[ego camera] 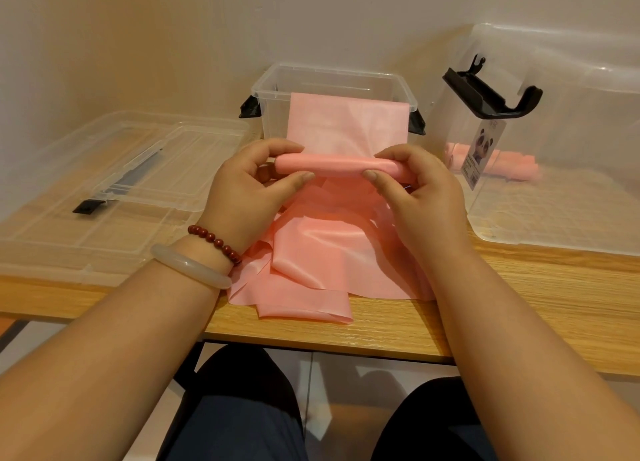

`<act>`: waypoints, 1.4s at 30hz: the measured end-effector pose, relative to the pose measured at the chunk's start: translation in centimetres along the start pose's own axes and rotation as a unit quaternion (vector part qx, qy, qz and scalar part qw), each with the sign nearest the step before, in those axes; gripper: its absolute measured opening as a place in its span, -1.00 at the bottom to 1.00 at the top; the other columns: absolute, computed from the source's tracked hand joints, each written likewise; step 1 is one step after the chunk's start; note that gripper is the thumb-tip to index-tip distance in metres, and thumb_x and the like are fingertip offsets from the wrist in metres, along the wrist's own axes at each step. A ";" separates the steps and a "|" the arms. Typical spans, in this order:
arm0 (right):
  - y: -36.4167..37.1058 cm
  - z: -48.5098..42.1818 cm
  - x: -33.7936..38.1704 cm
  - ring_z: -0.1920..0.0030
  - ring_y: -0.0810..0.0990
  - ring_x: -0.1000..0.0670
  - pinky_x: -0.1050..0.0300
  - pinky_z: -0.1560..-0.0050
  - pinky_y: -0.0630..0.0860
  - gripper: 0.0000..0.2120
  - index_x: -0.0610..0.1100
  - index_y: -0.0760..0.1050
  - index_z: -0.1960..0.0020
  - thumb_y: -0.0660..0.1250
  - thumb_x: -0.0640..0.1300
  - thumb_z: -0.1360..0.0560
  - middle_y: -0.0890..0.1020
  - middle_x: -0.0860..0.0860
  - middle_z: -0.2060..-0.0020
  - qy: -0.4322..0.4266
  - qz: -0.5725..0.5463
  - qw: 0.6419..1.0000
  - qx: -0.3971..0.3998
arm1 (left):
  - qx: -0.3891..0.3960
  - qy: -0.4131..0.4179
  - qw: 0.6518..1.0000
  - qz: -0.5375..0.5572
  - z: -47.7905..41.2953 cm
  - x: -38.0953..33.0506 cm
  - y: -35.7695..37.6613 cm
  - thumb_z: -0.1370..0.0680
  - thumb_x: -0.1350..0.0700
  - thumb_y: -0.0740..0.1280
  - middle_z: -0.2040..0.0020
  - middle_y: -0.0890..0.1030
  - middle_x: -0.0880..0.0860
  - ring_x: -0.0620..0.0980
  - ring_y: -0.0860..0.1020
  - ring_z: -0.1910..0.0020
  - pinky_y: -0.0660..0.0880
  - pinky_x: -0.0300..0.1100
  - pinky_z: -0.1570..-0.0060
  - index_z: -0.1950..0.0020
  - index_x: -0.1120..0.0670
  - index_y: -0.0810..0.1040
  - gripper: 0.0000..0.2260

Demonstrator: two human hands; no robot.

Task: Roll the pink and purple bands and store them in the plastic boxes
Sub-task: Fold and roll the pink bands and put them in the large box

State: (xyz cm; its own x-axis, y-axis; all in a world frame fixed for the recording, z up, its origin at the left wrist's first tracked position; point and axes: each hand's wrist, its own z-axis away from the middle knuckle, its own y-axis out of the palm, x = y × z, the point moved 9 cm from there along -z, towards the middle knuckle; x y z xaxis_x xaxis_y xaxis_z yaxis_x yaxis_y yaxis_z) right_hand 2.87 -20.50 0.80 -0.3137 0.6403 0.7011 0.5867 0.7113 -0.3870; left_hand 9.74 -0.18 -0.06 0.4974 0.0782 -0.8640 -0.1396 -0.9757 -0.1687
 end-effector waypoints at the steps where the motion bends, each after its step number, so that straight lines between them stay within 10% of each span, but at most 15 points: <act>1: 0.0 0.0 -0.2 -0.04 0.55 0.07 0.18 0.00 0.52 -0.81 0.03 0.56 -0.09 0.45 -0.03 -0.49 0.58 0.12 0.01 0.009 -0.007 1.000 0.003 | -0.004 -0.006 1.000 0.002 0.0 0.1 -0.1 -0.46 0.21 0.47 0.03 0.64 0.06 -0.05 0.65 0.12 0.62 -0.18 0.21 -0.01 -0.13 0.57 -0.74; 8: 0.0 0.1 0.2 -0.08 0.51 0.09 0.42 0.07 0.42 -0.69 0.07 0.48 -0.08 0.48 -0.19 -0.44 0.48 0.24 0.00 -0.004 -0.003 1.000 0.005 | -0.025 -0.012 1.000 0.005 0.1 0.1 -0.4 -0.50 0.17 0.43 0.14 0.65 0.00 -0.12 0.65 0.24 0.58 -0.25 0.31 -0.01 -0.12 0.56 -0.80; 19: -0.1 0.1 -0.2 0.04 0.56 0.07 0.15 0.08 0.52 -0.90 0.05 0.53 -0.03 0.41 -0.04 -0.52 0.58 0.11 0.07 0.022 -0.015 1.000 0.000 | -0.001 0.000 1.000 -0.007 0.0 0.1 0.0 -0.45 0.21 0.48 -0.03 0.62 0.04 -0.05 0.63 0.09 0.61 -0.21 0.21 -0.01 -0.14 0.57 -0.73; 26: -0.2 0.2 0.3 -0.11 0.49 0.13 0.24 -0.02 0.48 -0.65 0.15 0.44 -0.12 0.50 -0.07 -0.44 0.50 0.23 -0.04 0.006 -0.006 1.000 0.007 | -0.018 -0.004 1.000 0.005 0.0 0.2 -0.3 -0.50 0.19 0.43 0.12 0.64 0.01 -0.09 0.64 0.23 0.61 -0.20 0.25 0.01 -0.13 0.59 -0.79; 42: -0.3 0.2 -0.1 -0.01 0.49 0.15 0.25 0.02 0.46 -0.79 0.10 0.49 -0.08 0.44 -0.03 -0.49 0.51 0.23 0.03 0.024 -0.017 1.000 -0.002 | 0.003 0.008 1.000 -0.003 -0.1 0.1 0.1 -0.51 0.23 0.42 0.10 0.61 -0.06 0.00 0.65 0.14 0.61 -0.20 0.11 0.00 -0.22 0.59 -0.70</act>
State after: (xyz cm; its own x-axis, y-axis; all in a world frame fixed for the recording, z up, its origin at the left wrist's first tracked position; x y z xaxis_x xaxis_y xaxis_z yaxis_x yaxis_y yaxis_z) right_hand 2.63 -20.72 0.72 -0.2973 0.6019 0.7412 0.5794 0.7307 -0.3610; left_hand 9.80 -0.31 -0.13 0.5126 0.0811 -0.8548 -0.1411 -0.9741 -0.1770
